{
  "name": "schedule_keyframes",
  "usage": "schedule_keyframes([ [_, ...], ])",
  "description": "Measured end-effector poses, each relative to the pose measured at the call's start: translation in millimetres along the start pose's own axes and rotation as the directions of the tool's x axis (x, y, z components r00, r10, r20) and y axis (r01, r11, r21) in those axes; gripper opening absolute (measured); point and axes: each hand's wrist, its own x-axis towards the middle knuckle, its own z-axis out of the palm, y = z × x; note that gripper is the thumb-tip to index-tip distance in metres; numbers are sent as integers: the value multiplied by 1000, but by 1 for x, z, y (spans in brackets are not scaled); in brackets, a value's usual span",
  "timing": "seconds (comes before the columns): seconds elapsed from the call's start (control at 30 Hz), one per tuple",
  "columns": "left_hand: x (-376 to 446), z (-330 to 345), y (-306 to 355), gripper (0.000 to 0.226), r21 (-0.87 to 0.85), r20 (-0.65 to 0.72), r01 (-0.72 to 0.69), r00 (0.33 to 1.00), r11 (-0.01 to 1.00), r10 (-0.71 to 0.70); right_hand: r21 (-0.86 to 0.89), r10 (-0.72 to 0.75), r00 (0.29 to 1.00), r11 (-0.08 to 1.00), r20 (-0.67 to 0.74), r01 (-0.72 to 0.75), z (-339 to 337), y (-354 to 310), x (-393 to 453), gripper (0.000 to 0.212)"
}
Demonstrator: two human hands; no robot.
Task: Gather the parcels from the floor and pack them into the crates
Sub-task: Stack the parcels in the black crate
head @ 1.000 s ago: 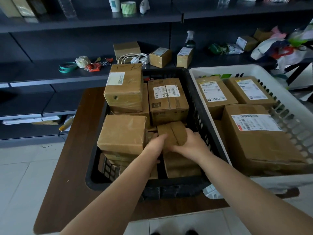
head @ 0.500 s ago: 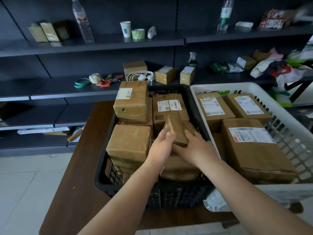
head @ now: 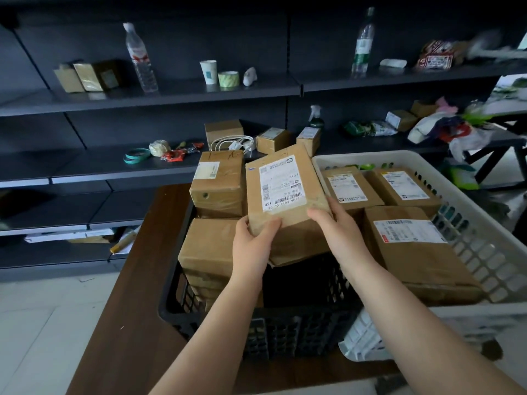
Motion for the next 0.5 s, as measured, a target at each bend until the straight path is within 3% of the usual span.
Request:
schedule_keyframes([
  [0.1,-1,1,-10,47,134,34,-12,999,991,8,-23,110,994,994,4,-110,-5,8,1,40],
  [0.17,-2,1,-14,50,205,50,19,998,979,-30,-113,144,990,983,7,-142,-6,14,1,42],
  [0.33,2,-3,-29,86,480,133,103,973,871,-189,-519,260,966,826,6,-219,-5,26,-1,48],
  [0.43,5,-5,-36,92,572,179,118,947,811,-265,-679,270,963,707,-1,-199,-5,30,0,60],
  [0.5,8,-7,-38,94,645,218,113,921,756,-323,-753,328,944,628,27,-196,-6,34,3,81],
])
